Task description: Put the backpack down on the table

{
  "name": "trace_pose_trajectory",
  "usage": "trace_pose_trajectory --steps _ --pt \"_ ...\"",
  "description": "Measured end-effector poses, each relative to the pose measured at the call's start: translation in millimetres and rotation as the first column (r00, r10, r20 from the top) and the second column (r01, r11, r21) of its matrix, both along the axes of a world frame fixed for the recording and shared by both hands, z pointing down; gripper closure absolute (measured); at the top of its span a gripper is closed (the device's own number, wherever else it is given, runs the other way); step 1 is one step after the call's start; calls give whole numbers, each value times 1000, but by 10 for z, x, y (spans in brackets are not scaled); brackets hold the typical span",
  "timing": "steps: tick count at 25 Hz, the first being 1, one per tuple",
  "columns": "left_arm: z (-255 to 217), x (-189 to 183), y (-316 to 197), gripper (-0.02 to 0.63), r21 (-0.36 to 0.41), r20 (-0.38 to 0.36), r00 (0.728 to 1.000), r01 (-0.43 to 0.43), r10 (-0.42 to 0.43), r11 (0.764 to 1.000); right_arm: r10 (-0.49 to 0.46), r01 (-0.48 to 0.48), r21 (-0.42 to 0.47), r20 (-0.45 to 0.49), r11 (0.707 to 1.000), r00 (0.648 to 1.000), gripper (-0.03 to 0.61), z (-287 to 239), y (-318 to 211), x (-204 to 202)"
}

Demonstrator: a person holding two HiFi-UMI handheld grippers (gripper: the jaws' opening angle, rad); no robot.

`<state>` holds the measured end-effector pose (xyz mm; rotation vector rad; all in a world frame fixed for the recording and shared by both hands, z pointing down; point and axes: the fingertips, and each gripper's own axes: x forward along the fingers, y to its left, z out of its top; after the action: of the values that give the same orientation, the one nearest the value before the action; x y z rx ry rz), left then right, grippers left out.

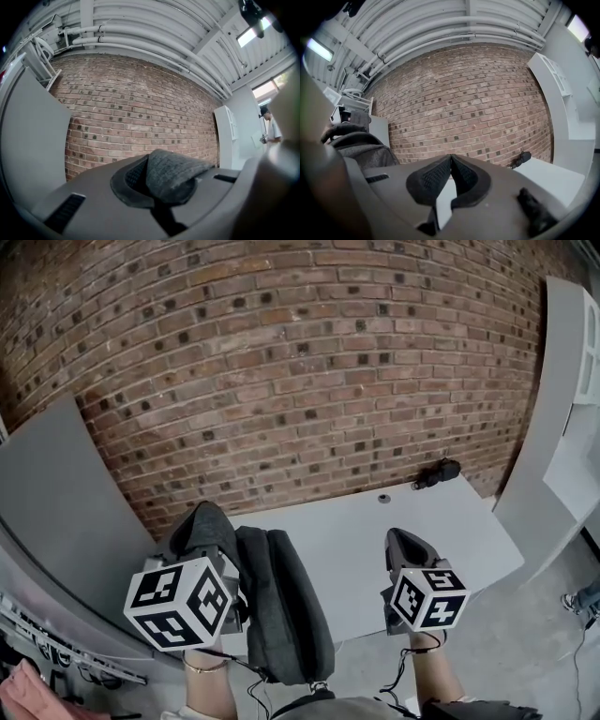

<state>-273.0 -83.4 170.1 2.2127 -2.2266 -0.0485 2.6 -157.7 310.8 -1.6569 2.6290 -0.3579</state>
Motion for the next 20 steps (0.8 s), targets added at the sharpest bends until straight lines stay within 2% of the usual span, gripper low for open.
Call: trace_pose_trajectory --steps 14,20 --pt "91 -541 -1007 604 -10 7 1000 29 -29 1000 23 -22 -14 4 1000 1000 548 43 -1015 -363" --pt "51 -656 -1353 604 -5 8 1000 10 -10 1000 46 -46 -9 -3 999 999 548 42 -1356 -486"
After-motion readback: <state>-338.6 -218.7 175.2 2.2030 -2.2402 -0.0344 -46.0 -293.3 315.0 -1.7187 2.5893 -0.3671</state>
